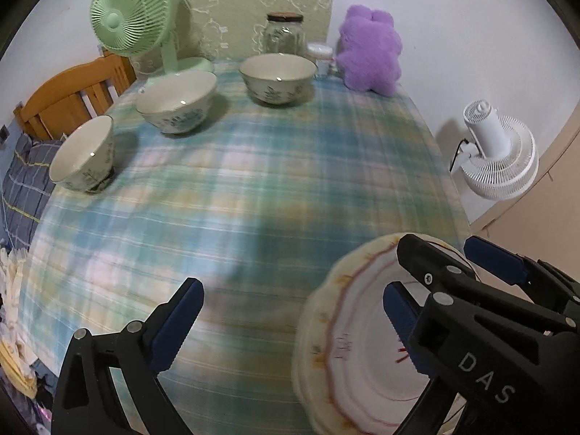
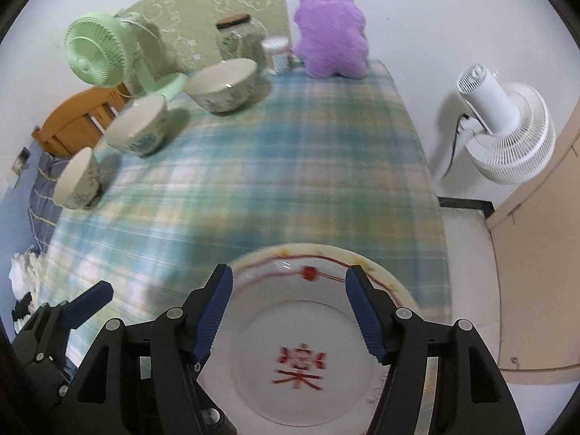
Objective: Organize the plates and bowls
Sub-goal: 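Move both grippers toward the large grey bowl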
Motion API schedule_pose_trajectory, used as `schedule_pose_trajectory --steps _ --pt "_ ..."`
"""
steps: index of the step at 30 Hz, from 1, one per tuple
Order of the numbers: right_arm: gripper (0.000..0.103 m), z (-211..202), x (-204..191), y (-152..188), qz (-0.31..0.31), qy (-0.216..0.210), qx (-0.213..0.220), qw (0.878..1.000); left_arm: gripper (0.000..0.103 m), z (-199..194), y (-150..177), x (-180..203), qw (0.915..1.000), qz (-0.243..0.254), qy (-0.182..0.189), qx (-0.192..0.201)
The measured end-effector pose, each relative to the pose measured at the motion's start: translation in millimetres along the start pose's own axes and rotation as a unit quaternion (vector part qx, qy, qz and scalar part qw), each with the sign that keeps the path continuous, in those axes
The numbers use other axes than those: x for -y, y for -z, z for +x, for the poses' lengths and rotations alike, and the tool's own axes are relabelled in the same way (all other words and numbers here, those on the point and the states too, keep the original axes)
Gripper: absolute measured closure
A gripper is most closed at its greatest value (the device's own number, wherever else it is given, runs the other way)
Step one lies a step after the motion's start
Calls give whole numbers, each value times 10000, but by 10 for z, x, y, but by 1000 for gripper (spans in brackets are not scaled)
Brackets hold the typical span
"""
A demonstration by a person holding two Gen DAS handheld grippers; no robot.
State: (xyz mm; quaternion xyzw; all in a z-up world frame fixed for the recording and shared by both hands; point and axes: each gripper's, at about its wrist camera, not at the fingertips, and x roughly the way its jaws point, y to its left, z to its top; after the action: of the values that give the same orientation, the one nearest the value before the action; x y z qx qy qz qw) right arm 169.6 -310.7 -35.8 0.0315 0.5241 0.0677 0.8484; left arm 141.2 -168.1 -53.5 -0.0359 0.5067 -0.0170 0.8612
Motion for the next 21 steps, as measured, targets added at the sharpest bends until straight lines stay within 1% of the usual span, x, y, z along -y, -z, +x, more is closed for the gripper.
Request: schedule_pose_trajectory --steps 4,8,12,16,21 --pt "34 -72 -277 2 31 151 133 9998 4 -84 -41 -275 9999 122 69 63" --pt "32 -125 -619 3 152 296 248 9991 5 -206 -68 -582 9994 243 -33 232" --pt "30 -166 -1036 -17 191 424 364 9983 5 -326 -137 -958 9985 401 97 374" --pt "23 -243 -1498 -57 219 572 558 9966 6 -403 -231 -1311 9977 510 102 445" --pt "22 -244 -1910 -127 403 534 622 9958 8 -493 -341 -1710 9969 568 54 536"
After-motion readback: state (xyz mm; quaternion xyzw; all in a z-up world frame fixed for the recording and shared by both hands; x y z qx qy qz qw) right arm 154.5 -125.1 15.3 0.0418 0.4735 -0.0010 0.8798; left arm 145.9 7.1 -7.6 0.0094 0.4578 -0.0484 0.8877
